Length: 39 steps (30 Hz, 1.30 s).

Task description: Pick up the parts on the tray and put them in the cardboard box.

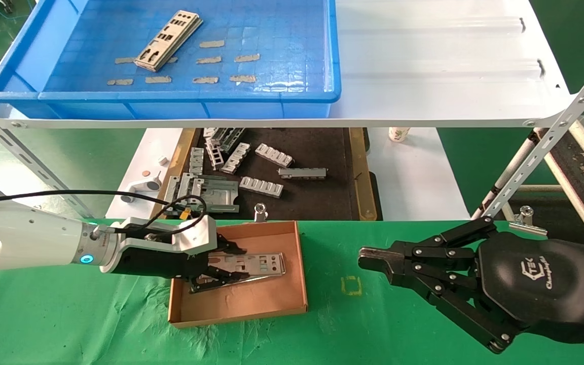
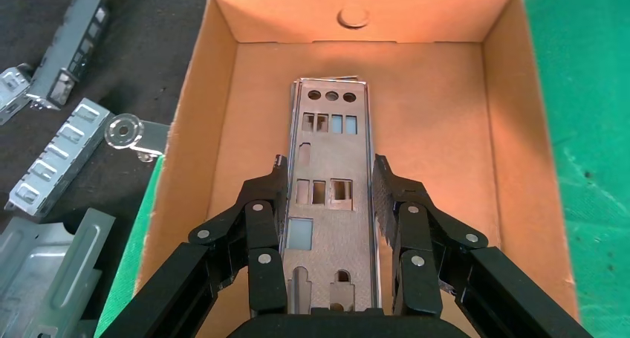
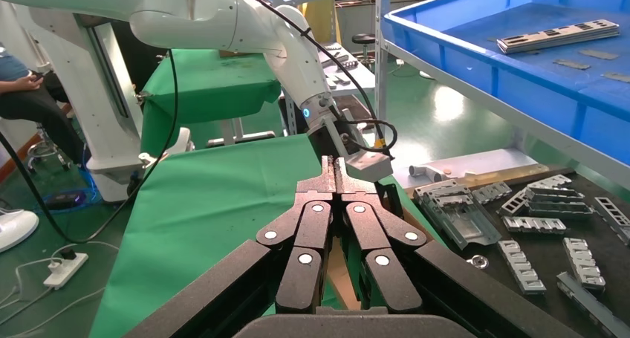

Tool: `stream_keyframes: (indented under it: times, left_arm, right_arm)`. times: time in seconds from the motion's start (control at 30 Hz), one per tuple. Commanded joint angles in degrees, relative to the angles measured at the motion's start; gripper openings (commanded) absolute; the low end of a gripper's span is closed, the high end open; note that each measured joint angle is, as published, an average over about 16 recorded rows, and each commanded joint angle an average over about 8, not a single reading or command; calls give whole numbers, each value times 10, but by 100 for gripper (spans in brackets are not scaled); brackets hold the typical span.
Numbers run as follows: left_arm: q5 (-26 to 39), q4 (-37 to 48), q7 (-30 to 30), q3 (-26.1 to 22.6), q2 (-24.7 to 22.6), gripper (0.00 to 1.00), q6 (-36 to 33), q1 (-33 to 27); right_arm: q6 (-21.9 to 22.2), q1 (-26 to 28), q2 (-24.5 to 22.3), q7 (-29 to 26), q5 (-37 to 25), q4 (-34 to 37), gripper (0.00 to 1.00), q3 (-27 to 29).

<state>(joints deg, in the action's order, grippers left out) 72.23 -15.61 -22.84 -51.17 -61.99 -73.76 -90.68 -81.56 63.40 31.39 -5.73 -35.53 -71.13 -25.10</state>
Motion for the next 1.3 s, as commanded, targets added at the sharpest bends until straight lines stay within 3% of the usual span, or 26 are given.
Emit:
stream_keyframes:
  times: [0.03, 0.3, 0.43, 0.63, 0.87, 0.93, 1.07, 1.3]
  left_arm:
    - [-2, 6, -1, 1, -2, 0, 2, 0]
    - [0, 25, -5, 0, -9, 0, 5, 1]
    - [-1, 34, -5, 1, -13, 10, 6, 1]
    - [-2, 46, -6, 2, -17, 41, 9, 1]
    - [-4, 58, -10, 3, -21, 87, 12, 0]
    - [-5, 62, -10, 3, -22, 95, 14, 0]
    - [-7, 68, -11, 5, -24, 100, 14, 0]
    - [-11, 78, -12, 8, -25, 100, 9, -3]
  right_arm:
    - [0, 0, 0, 0, 0, 0, 0, 0]
    - [0, 0, 0, 0, 0, 0, 0, 0]
    - [0, 0, 0, 0, 0, 0, 0, 0]
    - [0, 0, 0, 0, 0, 0, 0, 0]
    - [0, 0, 0, 0, 0, 0, 0, 0]
    - [0, 0, 0, 0, 0, 0, 0, 0]
    - [0, 0, 0, 0, 0, 0, 0, 0]
    - [0, 0, 0, 0, 0, 0, 0, 0]
